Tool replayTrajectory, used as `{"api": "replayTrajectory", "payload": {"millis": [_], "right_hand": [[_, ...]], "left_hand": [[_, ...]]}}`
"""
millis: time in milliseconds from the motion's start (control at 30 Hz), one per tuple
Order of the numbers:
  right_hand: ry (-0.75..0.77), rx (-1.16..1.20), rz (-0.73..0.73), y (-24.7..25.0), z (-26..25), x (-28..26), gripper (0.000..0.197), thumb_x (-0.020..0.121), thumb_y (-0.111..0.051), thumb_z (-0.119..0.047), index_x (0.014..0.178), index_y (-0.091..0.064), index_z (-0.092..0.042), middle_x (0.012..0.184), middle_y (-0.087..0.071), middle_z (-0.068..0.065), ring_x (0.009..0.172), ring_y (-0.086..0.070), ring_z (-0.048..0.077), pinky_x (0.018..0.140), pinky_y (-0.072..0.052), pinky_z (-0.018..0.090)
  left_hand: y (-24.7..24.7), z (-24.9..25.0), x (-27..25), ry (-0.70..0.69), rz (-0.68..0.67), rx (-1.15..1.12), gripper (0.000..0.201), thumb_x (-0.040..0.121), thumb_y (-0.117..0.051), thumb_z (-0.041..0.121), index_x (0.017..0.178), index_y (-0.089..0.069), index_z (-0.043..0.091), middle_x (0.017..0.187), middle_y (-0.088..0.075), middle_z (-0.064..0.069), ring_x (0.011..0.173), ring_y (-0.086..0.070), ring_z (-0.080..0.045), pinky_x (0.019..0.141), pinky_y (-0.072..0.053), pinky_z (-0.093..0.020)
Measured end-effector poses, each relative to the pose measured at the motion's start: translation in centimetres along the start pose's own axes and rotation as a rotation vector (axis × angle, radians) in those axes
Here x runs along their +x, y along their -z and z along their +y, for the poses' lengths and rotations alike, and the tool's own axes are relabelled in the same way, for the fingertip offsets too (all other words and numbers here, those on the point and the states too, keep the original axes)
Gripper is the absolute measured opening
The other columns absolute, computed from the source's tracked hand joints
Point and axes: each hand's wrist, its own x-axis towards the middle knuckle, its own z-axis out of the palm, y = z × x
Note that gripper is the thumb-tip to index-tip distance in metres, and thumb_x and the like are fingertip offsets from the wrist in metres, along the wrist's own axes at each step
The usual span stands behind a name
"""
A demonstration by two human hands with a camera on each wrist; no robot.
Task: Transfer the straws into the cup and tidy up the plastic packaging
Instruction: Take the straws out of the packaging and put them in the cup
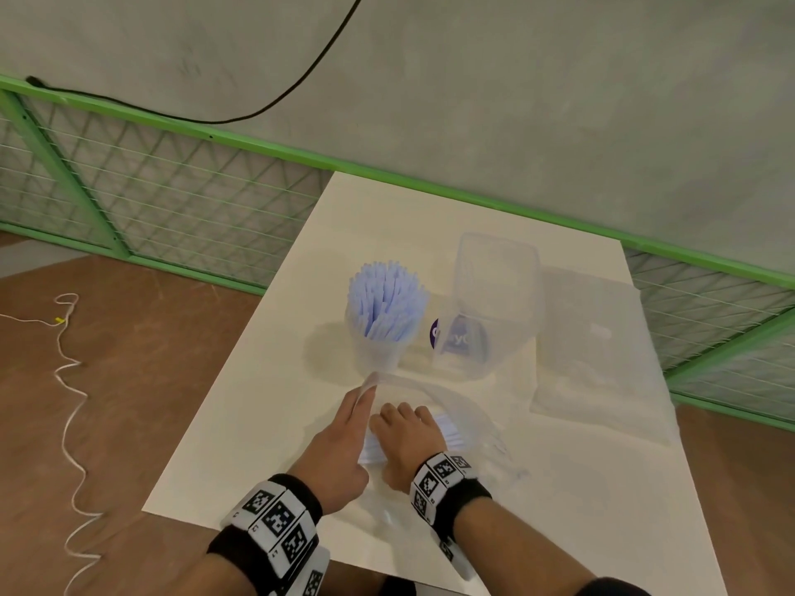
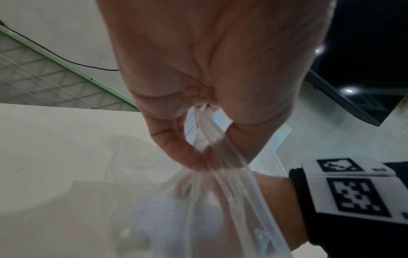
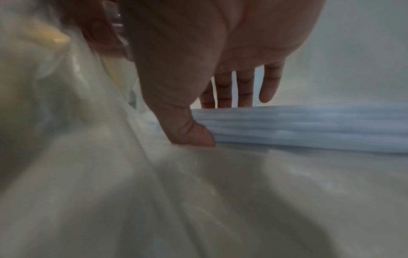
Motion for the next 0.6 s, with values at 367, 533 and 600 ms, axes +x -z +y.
{"api": "replayTrajectory", "payload": {"millis": [367, 533, 600], "right_hand": [[-0.052, -0.097, -0.073, 0.0, -0.7, 0.5, 0.023, 0.083, -0.061, -0.026, 0.105, -0.057, -0.018, 0.101, -0.057, 0.004, 0.100, -0.053, 0.028, 0.096, -0.033, 0.045], [-0.030, -0.029, -0.025, 0.2, -0.7, -0.2, 0.014, 0.085, -0.055, -0.028, 0.096, -0.056, -0.019, 0.096, -0.059, 0.004, 0.092, -0.056, 0.028, 0.094, -0.036, 0.044], [-0.013, 0.065, 0.036, 0.6, -0.1, -0.9, 0.016, 0.086, -0.053, -0.030, 0.099, -0.051, -0.020, 0.094, -0.064, 0.004, 0.087, -0.060, 0.030, 0.090, -0.037, 0.042]], "left_hand": [[0.1, 0.3, 0.2, 0.002, 0.028, 0.056, 0.103, 0.074, -0.054, -0.004, 0.152, 0.002, 0.032, 0.155, 0.008, 0.027, 0.076, -0.055, -0.012, 0.068, -0.051, -0.024], [0.3, 0.3, 0.1, 0.003, 0.035, 0.065, 0.103, 0.073, -0.054, -0.005, 0.153, 0.000, 0.030, 0.155, 0.007, 0.027, 0.073, -0.052, -0.011, 0.068, -0.050, -0.025], [0.5, -0.1, 0.1, 0.007, 0.044, 0.067, 0.102, 0.073, -0.053, -0.006, 0.153, 0.001, 0.029, 0.156, 0.008, 0.026, 0.074, -0.051, -0.011, 0.064, -0.046, -0.022]]}}
